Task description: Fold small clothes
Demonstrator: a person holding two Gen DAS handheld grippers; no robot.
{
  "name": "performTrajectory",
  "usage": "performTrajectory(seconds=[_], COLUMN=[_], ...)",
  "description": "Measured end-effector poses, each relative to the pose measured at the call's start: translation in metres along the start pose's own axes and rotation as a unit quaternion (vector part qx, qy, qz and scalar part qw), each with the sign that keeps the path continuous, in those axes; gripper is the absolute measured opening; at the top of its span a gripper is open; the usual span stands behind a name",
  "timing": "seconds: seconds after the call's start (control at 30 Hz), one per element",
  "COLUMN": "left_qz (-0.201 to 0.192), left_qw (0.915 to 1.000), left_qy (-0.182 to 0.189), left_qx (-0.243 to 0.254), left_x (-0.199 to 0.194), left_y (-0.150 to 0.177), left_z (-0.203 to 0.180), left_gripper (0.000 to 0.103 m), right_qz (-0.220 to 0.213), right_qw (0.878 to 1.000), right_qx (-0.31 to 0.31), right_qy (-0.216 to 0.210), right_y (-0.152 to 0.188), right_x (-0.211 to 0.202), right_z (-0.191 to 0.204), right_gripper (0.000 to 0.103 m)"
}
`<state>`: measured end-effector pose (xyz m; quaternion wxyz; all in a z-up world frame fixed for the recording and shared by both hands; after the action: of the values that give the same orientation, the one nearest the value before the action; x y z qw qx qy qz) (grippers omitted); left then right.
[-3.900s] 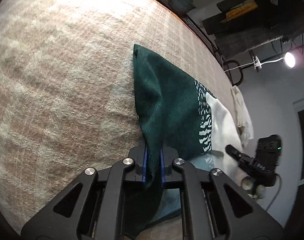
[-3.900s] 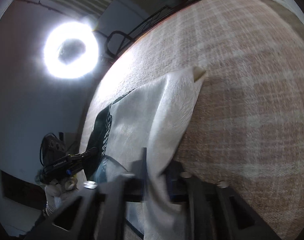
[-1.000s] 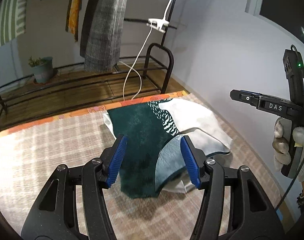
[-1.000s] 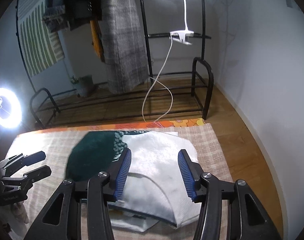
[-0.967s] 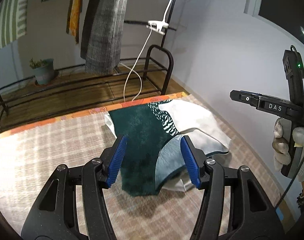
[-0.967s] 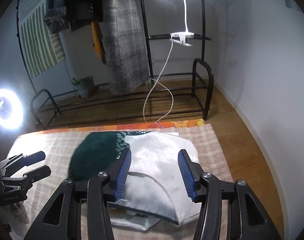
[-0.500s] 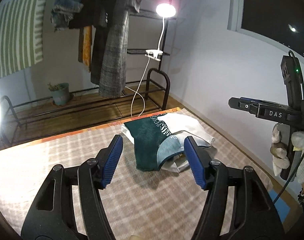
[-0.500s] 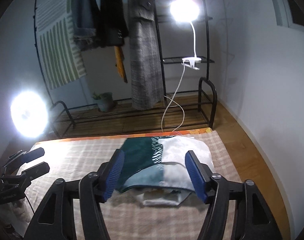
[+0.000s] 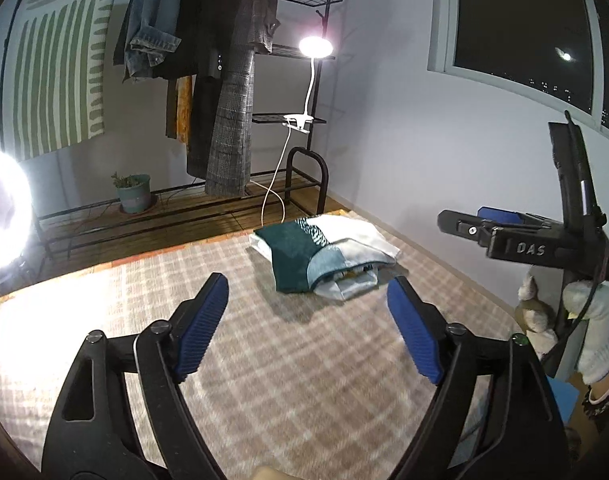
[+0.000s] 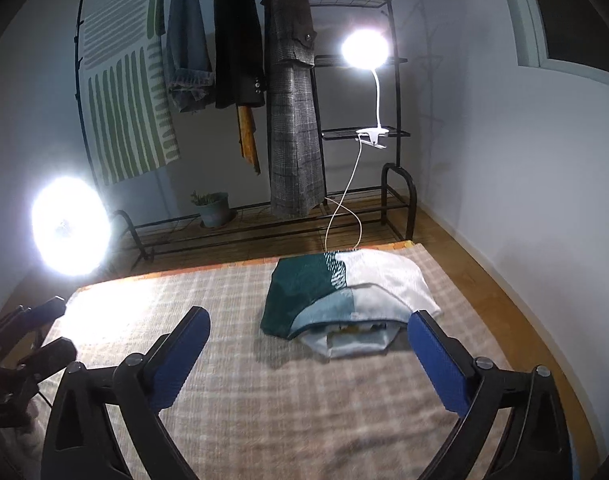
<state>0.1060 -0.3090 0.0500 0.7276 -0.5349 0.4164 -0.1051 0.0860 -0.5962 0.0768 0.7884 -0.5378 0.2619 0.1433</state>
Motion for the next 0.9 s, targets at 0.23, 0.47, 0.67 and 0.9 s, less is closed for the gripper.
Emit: performTrajectory(seconds=[0.23,0.47,0.67,0.9], left_qz=[0.003,0.033,0.04,0.062], left_qw=[0.9997,0.999,0.998,0.9966], left_qy=[-0.019,-0.027,-0.045,-0.045], left_qx=[0.014,0.01,0.02,0.029], left_x=[-0.017,-0.009,-0.003,0.003], left_y=[0.032,0.058,0.069,0.08], left_z=[0.002,0.012,0.017,0.015], left_gripper=[0.097,0.097,0.103,0.103], right_qz=[0.0,0.014,0.015,0.01], right_qw=[1.0,0.998,0.998,0.998], right_qx=[-0.001,0.036,0.038,0.042], right_qy=[0.026,0.041,0.041,0.046], right_y=[0.036,0.063,0.077,0.077], right_x=[0.003,0.022,0.032,0.039], right_z=[0.012,0.014,0.016,0.012], right_gripper=[0.103,0.103,0.103,0.103])
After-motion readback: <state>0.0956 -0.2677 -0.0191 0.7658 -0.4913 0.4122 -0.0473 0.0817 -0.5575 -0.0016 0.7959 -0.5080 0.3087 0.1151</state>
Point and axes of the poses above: each gripper's, at about its wrist camera, not at the fingertips, and x roughly the way its jaws point, z to its left, y to its underside, the point moved 6 cm from there along x, roughly the way its jaws point, and after that the axes turned 12 degrees about x, right-handed, at the moved point
